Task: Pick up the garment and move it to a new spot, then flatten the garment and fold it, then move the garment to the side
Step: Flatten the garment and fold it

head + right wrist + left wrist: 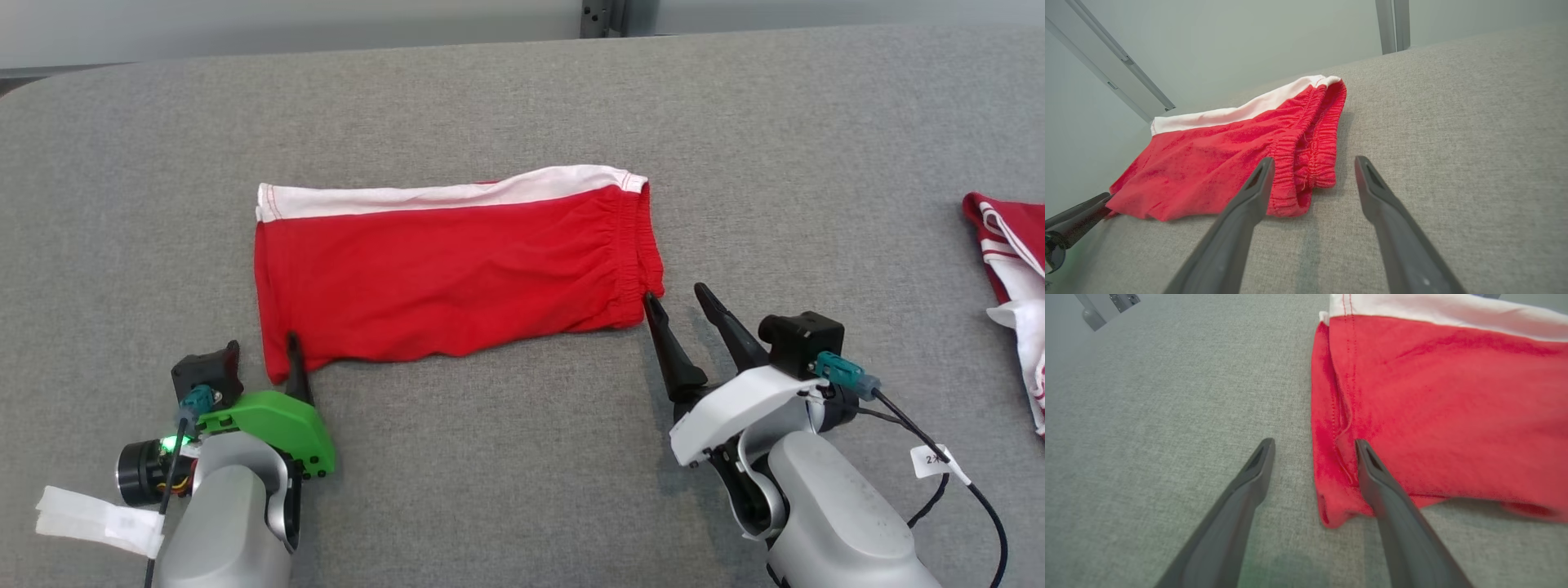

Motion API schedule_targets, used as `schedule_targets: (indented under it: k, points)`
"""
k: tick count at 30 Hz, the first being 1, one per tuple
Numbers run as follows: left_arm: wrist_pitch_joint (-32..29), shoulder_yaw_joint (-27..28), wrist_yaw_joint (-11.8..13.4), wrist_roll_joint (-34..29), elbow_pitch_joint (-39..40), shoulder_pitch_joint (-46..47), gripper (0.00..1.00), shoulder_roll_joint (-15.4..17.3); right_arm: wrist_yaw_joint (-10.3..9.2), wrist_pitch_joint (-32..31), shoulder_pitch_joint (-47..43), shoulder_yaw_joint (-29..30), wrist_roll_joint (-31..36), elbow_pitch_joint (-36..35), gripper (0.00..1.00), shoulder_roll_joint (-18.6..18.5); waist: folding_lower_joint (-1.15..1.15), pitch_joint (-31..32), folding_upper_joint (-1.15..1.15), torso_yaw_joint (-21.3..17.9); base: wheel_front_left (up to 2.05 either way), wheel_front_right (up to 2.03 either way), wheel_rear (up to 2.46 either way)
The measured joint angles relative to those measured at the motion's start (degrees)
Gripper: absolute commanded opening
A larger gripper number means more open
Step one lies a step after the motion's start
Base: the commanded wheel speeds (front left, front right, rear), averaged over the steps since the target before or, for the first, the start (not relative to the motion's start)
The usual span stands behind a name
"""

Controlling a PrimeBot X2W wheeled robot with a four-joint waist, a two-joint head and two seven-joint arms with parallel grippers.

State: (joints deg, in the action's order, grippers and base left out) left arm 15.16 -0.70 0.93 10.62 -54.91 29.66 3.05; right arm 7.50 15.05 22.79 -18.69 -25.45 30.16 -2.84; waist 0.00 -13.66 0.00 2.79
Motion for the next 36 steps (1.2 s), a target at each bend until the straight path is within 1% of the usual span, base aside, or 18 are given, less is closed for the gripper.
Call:
schedule_targets:
  k: [3, 6, 11, 14, 19, 20, 21, 22, 23, 25, 31, 36]
  points:
    - [0.0, -1.4, -0.3, 0.8, 3.5, -2.5, 1.00, -0.1, 0.00, 0.0, 0.4, 0.6, 0.7, 2.5, 1.00, 0.0, 0.00, 0.0, 0.00, 1.4, 0.00, 0.00, 0.00]
    - [0.0, -3.9, -0.2, 3.7, 6.6, -4.9, 1.00, -0.2, 0.00, 0.0, 1.4, 1.9, 1.1, 3.6, 1.00, 0.0, 0.00, -0.1, 0.00, 2.7, 0.00, 0.00, 0.00]
    - [0.0, -7.7, 1.7, 6.2, 11.3, -6.8, 1.00, -0.2, 0.00, 0.0, 2.6, 2.5, 1.5, 7.6, 1.00, 0.0, 0.00, -0.8, 0.00, 4.2, 0.00, 0.00, 0.00]
    - [0.0, -9.6, 2.6, 6.5, 14.5, -7.4, 1.00, -0.2, 0.00, 0.0, 4.1, 1.4, 0.4, 10.5, 1.00, 0.0, 0.00, -1.5, 0.00, 4.8, 0.00, 0.00, 0.00]
    - [0.0, -10.7, 3.7, 7.0, 18.1, -8.2, 1.00, -0.2, -0.03, 0.2, 5.8, -1.8, -2.0, 12.4, 1.00, -0.2, 0.00, -2.3, 0.00, 5.7, 0.00, 0.00, 0.00]
    - [0.0, -10.9, 3.9, 7.0, 18.4, -8.3, 1.00, -0.2, -0.04, 0.2, 6.1, -2.6, -2.7, 12.8, 0.92, -0.3, 0.00, -2.3, 0.00, 5.8, 0.00, 0.00, 0.00]
    - [0.0, -10.9, 4.0, 7.1, 18.7, -8.4, 1.00, -0.2, -0.04, 0.3, 6.3, -3.0, -3.3, 13.1, 0.54, -0.2, 0.00, -2.4, 0.00, 5.9, 0.00, 0.00, 0.00]
    - [0.0, -10.9, 4.2, 7.1, 19.0, -8.4, 1.00, -0.2, -0.04, 0.3, 6.6, -3.4, -3.5, 13.4, 0.31, -0.3, 0.00, -2.4, 0.00, 6.0, 0.00, 0.00, 0.00]
    - [0.0, -10.9, 4.2, 7.1, 19.2, -8.5, 1.00, -0.2, -0.04, 0.3, 6.9, -3.8, -4.0, 13.8, 0.00, -0.3, 0.00, -2.4, 0.00, 6.1, 0.00, 0.00, 0.00]
    - [0.0, -10.7, 4.3, 7.0, 19.5, -8.5, 1.00, -0.2, -0.03, 0.3, 7.1, -4.0, -5.2, 14.2, 0.00, -0.2, 0.00, -2.3, 0.00, 6.2, 0.00, 0.00, 0.00]
    - [0.0, -10.0, 4.4, 6.4, 20.0, -8.8, 1.00, -0.2, 0.00, 0.1, 7.0, 1.0, -4.9, 13.6, 0.00, 0.3, 0.00, -1.5, 0.00, 6.0, 0.00, 0.00, 0.00]
    - [0.0, -9.2, 4.3, 5.8, 20.0, -10.5, 1.00, -0.2, 0.00, 0.1, 5.0, 5.2, -4.3, 11.4, 0.00, -0.6, 0.00, -0.1, 0.00, 5.2, 0.00, 0.00, 0.00]
